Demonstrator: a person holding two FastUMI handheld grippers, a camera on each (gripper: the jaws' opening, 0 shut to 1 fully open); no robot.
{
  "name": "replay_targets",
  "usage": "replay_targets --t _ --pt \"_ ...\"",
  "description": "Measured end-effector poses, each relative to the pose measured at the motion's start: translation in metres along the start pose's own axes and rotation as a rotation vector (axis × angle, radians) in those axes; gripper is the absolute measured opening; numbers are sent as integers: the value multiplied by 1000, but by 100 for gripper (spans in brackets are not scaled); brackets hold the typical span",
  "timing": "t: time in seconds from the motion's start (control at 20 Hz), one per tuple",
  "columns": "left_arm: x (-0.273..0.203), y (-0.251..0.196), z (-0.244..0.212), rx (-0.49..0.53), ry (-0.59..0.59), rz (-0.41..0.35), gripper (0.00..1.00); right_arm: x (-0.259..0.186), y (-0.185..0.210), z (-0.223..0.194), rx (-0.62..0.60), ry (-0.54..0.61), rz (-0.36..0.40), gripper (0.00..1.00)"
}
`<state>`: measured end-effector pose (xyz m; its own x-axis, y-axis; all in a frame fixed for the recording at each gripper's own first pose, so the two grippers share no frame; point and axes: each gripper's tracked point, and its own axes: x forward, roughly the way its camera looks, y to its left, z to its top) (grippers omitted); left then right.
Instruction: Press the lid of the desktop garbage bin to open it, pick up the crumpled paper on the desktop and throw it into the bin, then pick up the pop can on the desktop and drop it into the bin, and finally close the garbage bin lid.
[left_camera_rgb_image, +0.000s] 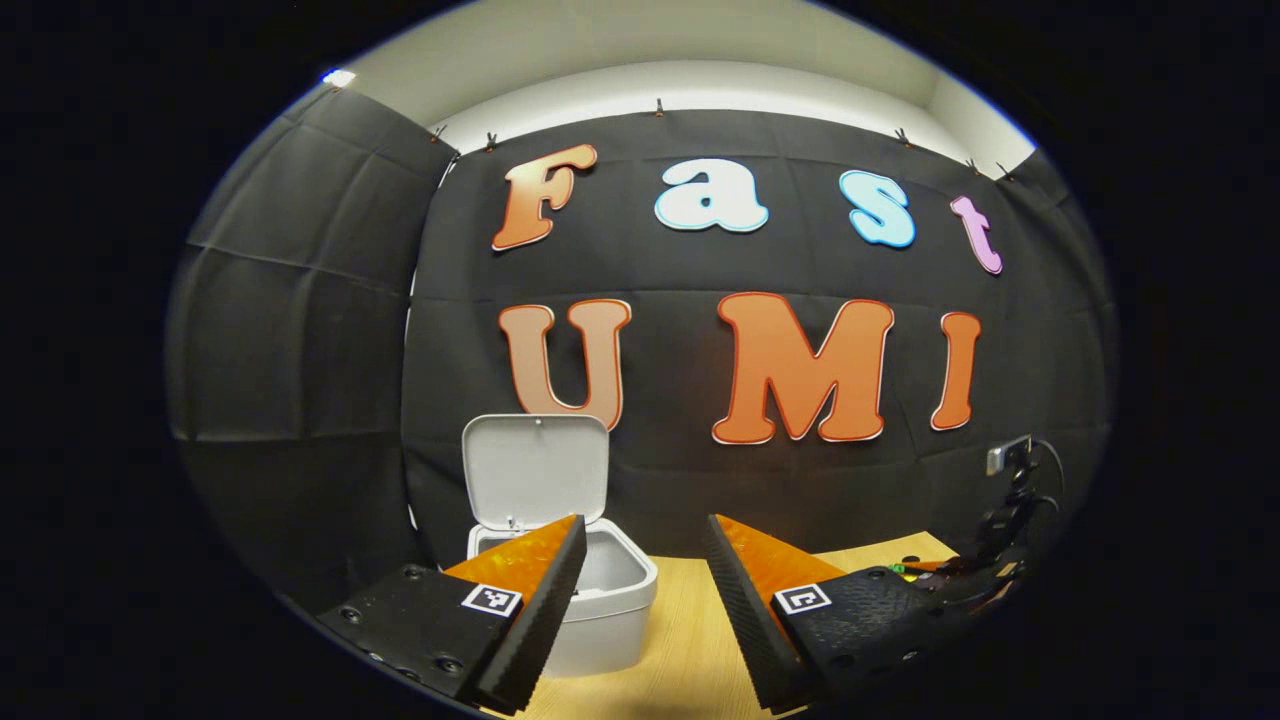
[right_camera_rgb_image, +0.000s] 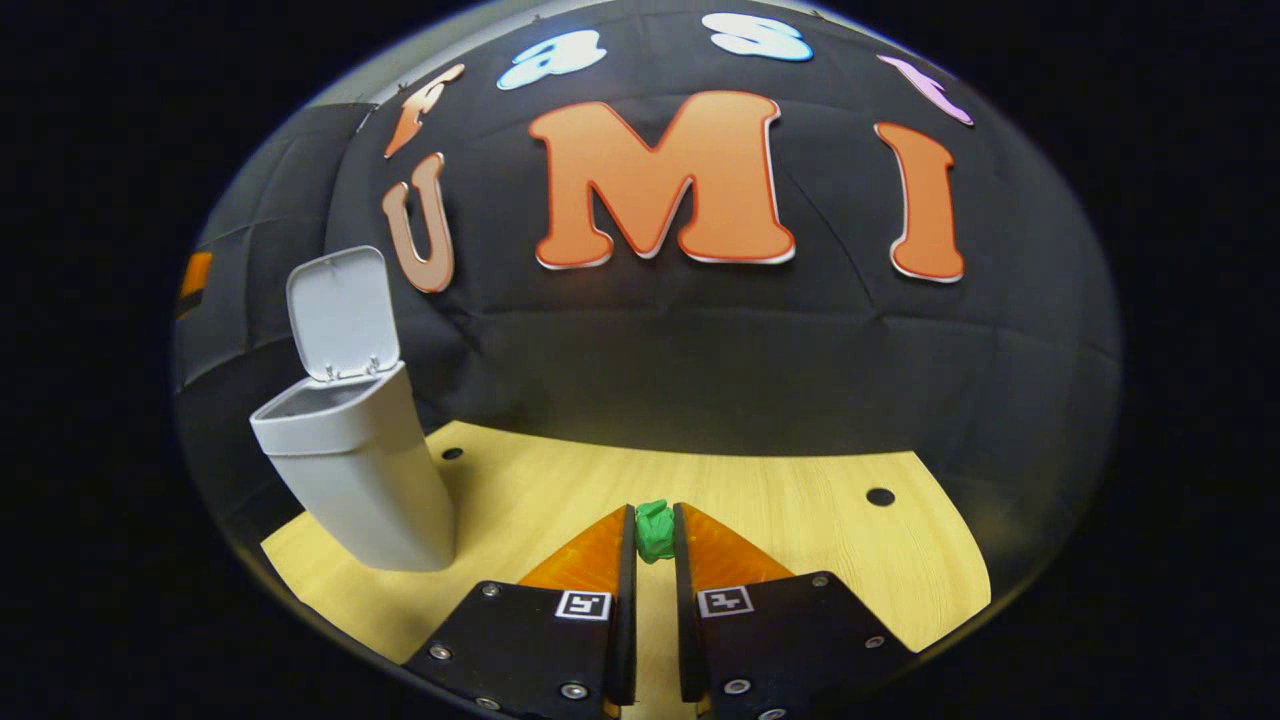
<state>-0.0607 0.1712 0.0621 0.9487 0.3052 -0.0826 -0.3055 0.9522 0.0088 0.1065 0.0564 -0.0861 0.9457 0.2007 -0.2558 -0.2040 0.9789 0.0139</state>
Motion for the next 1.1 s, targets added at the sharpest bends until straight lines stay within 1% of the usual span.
replay_targets --t 0.15,0.3,0.5,0.7,0.9,1.1 --pt "-5 19 -2 -14 -1 38 76 -1 36 31 -1 -46 78 17" --pt "-12 35 -6 -13 4 69 76 0 75 53 0 -75 160 17" --pt "-19 50 -14 -25 18 100 76 10 128 75 0 -103 269 17" --pt "-28 68 -13 -13 13 141 77 19 180 93 -37 -137 370 16" --pt "-40 83 -11 5 4 184 76 32 220 104 -25 -146 436 16" --pt "-49 98 -12 13 5 218 76 43 253 106 -18 -143 481 16"
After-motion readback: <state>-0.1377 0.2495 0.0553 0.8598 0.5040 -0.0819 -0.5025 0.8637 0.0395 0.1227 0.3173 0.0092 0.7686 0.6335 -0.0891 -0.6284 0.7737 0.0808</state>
